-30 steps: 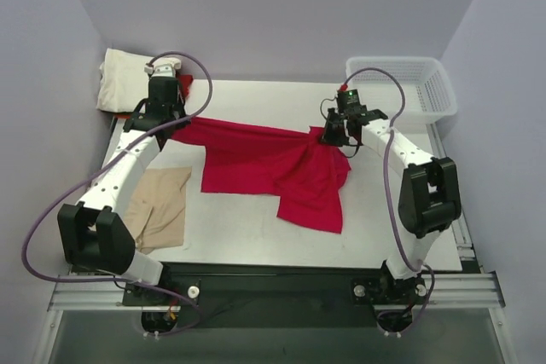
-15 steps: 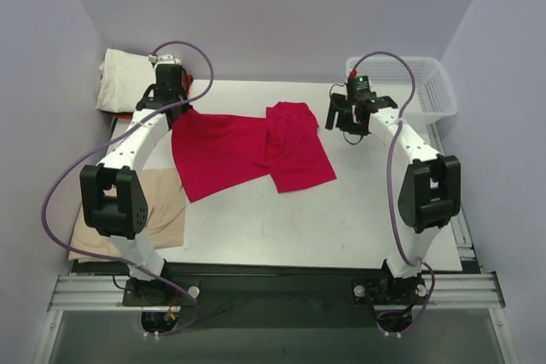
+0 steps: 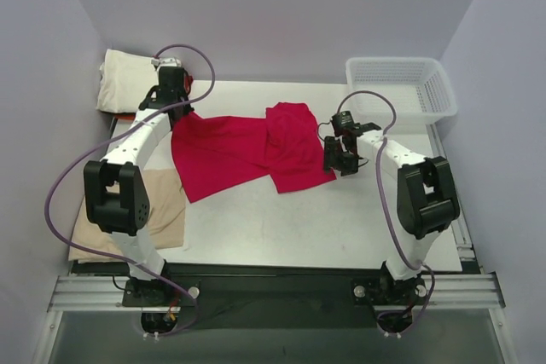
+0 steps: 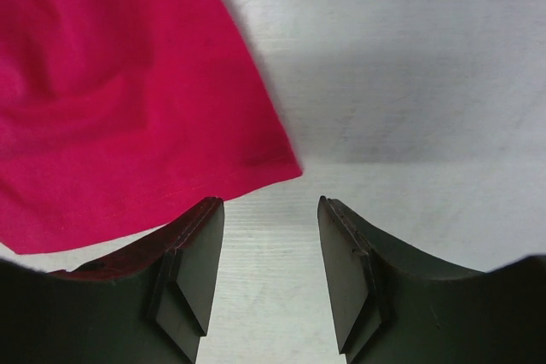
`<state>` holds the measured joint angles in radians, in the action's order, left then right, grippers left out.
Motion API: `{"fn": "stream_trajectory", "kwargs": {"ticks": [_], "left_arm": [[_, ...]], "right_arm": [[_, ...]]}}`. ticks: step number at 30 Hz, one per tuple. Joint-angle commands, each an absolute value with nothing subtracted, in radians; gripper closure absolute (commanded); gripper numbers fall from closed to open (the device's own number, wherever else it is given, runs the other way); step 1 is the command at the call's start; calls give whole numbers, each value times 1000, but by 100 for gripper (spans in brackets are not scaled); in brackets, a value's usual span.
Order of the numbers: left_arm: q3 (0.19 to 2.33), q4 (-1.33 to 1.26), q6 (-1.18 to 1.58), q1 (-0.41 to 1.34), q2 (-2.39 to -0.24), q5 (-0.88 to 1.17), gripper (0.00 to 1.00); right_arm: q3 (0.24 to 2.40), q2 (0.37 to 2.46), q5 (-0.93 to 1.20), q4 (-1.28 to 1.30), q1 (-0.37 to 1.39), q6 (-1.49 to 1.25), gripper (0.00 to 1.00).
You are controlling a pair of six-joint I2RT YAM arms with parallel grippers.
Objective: Fold and stack the t-shirts
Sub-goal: Flatten out the tshirt
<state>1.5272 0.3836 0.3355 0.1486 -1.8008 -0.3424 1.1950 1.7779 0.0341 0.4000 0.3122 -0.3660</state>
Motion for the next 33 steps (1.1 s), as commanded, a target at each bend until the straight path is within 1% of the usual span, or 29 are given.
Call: {"fn": "stream_trajectory", "kwargs": {"ticks": [1,5,11,16,18,19,20,22,23,25,27,30,31,33], "left_arm": [[1542,327,351,135,-1773,-322,100],[1519,325,356,129,-1752,-313,100],[1503,324,356,118,-1732,-304,100],[1503,325,353,110,-1727,-301,100],[1505,328,351,109,-1726,-301,100],[1505,327,351,106,-1726,-299,100],[1505,328,351,106,-1723,-299,100],[1503,330,351,103,-1720,-298,100],[1502,328,350,100,-1715,-298,100],[1500,330,350,98,-1713,-298,100],[1499,333,348,98,-1707,-299,100],[1497,341,348,94,-1701,-298,100],[1497,342,348,92,-1698,-298,100],[1500,353,348,91,-1690,-296,100]], "right_arm": [[1216,1805,38,408,334,-383,52],[1247,1861,34,407,337,-388,52],[1258,1887,3,408,334,-394,50],[1264,1913,-18,408,336,-396,51],[1269,1931,-11,410,336,-396,55],[1270,1937,-8,410,336,-397,61],[1267,1945,-9,411,336,-399,64],[1264,1950,-8,410,336,-402,68],[1262,1950,-8,410,336,-400,72],[1256,1948,-8,410,337,-402,78],[1252,1939,-8,410,339,-400,82],[1249,1908,-23,423,341,-405,94],[1249,1899,-37,431,342,-410,100],[1249,1861,-80,462,344,-413,100]]}}
